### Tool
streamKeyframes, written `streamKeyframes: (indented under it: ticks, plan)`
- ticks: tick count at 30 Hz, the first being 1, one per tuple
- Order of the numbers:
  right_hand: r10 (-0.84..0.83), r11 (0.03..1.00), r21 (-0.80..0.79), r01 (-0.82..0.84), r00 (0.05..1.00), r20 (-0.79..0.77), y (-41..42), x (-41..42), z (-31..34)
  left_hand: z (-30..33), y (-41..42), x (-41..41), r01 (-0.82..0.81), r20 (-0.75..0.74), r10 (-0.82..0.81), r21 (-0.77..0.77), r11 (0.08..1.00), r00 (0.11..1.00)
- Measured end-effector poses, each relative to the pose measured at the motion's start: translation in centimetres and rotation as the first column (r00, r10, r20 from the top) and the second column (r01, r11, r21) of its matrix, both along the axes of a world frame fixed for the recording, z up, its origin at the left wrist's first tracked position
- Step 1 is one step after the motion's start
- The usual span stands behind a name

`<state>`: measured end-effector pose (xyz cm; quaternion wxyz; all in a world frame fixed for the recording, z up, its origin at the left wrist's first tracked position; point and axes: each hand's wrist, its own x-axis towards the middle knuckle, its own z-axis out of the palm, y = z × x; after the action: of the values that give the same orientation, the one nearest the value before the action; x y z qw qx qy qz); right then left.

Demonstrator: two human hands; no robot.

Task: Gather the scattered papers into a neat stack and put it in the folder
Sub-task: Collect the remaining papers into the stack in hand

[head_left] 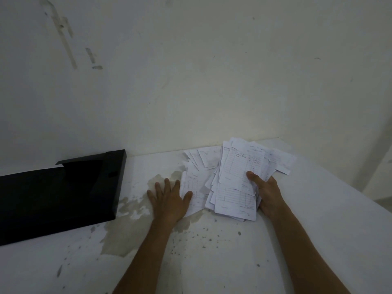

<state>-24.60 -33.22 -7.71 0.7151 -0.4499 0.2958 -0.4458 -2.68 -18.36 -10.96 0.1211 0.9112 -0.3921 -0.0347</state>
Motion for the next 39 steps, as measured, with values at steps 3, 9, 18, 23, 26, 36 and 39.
streamKeyframes:
  ticks: [3, 9, 18, 23, 26, 36, 39]
  plan:
    - [0.008, 1.000, -0.001, -0.008, 1.000, 0.004, 0.1, -0.1, 0.0, -0.3, 0.6, -0.3, 0.059, 0.055, -0.052, -0.152, 0.987, 0.997]
    - [0.067, 0.998, -0.005, -0.067, 0.998, 0.013, 0.3, -0.1, 0.1, 0.6, 1.3, -0.2, -0.036, -0.287, -0.220, -0.680, 0.733, 0.932]
    - [0.242, 0.960, 0.103, -0.260, 0.957, 0.159, 2.0, 1.2, 0.8, 2.4, 2.2, -0.3, -0.334, -0.622, -0.448, -0.753, 0.566, 0.642]
    - [0.272, 0.956, 0.083, -0.280, 0.958, 0.094, 3.9, 3.0, 0.3, 4.1, 2.5, -2.0, -0.440, -0.744, -0.653, -0.638, 0.632, 0.141]
    - [0.282, 0.959, -0.001, -0.282, 0.959, -0.003, 4.6, 3.4, 0.2, 4.6, 3.2, -1.5, -0.200, -0.747, -0.665, -0.653, 0.730, 0.011]
    - [0.246, 0.906, -0.279, -0.317, 0.933, -0.262, 7.2, 6.5, -1.0, 3.6, 3.2, -0.7, -0.238, -0.770, -0.511, -0.617, 0.750, 0.383]
    - [0.232, 0.883, -0.322, -0.340, 0.915, -0.331, 7.1, 6.5, -0.6, 3.2, 3.1, -0.5, -0.259, -0.754, -0.466, -0.618, 0.743, 0.462]
